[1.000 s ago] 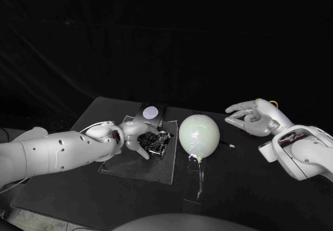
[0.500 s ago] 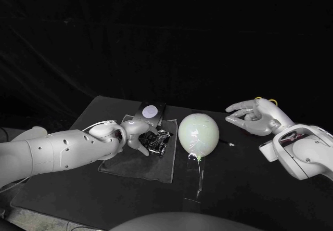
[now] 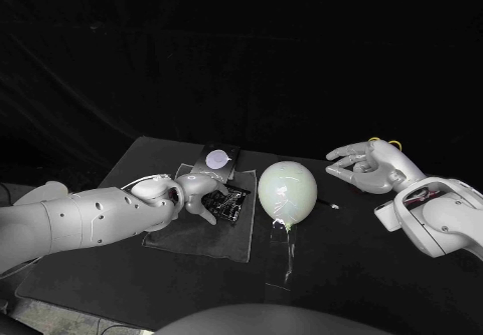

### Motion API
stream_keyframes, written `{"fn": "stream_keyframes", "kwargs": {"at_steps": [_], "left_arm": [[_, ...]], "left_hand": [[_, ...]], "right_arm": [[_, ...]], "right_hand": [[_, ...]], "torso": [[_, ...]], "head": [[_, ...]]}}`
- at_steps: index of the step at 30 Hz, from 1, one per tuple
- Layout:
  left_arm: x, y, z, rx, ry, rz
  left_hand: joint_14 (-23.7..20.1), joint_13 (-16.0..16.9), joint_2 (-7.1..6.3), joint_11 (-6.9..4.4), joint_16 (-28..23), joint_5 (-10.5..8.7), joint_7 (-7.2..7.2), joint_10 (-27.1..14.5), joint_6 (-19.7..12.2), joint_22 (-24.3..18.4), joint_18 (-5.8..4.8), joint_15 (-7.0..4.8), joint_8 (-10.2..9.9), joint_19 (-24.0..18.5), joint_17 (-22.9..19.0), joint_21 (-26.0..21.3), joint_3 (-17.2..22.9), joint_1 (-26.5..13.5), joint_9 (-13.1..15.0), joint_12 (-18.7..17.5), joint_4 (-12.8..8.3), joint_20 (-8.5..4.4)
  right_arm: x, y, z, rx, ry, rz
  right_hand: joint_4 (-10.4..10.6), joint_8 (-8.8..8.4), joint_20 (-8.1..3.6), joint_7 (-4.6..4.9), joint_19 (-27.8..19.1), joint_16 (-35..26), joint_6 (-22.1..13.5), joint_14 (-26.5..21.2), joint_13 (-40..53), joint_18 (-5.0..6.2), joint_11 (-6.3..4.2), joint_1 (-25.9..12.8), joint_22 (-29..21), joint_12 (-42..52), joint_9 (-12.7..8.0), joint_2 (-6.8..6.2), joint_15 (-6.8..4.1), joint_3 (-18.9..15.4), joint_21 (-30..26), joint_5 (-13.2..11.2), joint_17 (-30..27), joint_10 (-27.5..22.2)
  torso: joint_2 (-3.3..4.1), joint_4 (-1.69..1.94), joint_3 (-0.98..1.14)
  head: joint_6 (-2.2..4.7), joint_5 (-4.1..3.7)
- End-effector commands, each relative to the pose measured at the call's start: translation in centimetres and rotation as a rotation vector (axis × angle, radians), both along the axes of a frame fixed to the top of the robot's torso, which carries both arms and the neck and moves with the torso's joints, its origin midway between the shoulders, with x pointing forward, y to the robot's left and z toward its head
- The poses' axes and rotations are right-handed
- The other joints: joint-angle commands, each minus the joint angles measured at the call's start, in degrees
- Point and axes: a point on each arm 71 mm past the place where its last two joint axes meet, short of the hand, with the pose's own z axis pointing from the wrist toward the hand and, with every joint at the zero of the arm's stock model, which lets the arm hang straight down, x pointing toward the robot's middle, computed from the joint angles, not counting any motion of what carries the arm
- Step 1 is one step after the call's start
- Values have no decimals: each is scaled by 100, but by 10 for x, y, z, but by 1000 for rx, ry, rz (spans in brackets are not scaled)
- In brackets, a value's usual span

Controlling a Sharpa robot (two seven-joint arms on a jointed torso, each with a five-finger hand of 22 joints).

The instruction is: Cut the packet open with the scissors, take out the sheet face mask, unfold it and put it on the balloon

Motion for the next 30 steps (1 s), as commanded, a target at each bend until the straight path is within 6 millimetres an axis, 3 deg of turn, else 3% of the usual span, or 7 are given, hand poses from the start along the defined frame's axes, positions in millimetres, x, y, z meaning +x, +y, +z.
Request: {"fn": "stream_keyframes", "kwargs": {"at_steps": [1, 8, 15, 19, 30], "left_arm": [[-4, -1, -9, 39, 10, -18], [-6, -1, -14, 51, 10, -28], [-7, -1, -16, 43, 10, -34], [-8, -2, -16, 34, 13, -35], [-8, -2, -16, 16, 18, -36]], "left_hand": [[5, -10, -23, -25, -7, 14, 3, -12, 45, -6, 102, -31, 35, 11, -5, 10, 11, 85, 5, -18, -3, 1], [195, 2, 173, -73, 17, 7, -48, 127, 235, -4, 178, -86, 113, 87, 31, 29, 211, 254, 75, -5, -10, 14], [657, 60, 772, -97, 117, -8, -89, 867, 869, 13, 208, -96, 379, 269, 144, 90, 669, 358, 262, 99, -52, 4], [974, 83, 949, -133, 196, -9, -140, 1234, 1082, 20, 212, -107, 489, 359, 230, 120, 768, 447, 301, 163, -82, -18], [1437, 61, 1111, -172, 281, -9, -196, 1553, 1361, 38, 214, -117, 580, 619, 308, 197, 879, 666, 306, 162, -106, -61]], "right_arm": [[-1, 1, 0, -1, 0, 17], [-1, 2, -1, 2, 1, 18], [-2, 1, -1, 5, 4, 17], [-2, 1, -1, 5, 5, 18], [-2, 1, -1, 10, 13, 18]], "right_hand": [[0, -7, 7, 10, -26, 24, 43, -9, -9, 92, -7, -50, 5, -13, 9, -5, -3, 25, 2, -7, 8, 40], [-3, -6, 7, 5, -19, 35, 52, -9, -21, 91, -12, -45, 21, -15, 14, -5, -7, 55, 14, 19, 16, 52], [-2, -5, 6, 2, -15, 47, 58, -6, -30, 91, -15, -45, 31, -16, 18, -5, -10, 77, 21, 36, 28, 62], [-2, -5, 6, 1, -14, 49, 61, -6, -35, 91, -16, -45, 33, -17, 20, -5, -11, 88, 22, 45, 28, 67], [-3, -4, 5, -2, -15, 56, 67, -5, -42, 92, -20, -43, 33, -17, 23, -4, -13, 108, 20, 55, 34, 76]], "torso": [[2, 1, -1], [-1, -3, 1], [-1, 0, 1], [0, -3, -2], [-1, -1, 0]], "head": [[-41, -5], [-79, -3], [-93, -17], [-91, -22], [-108, -42]]}}
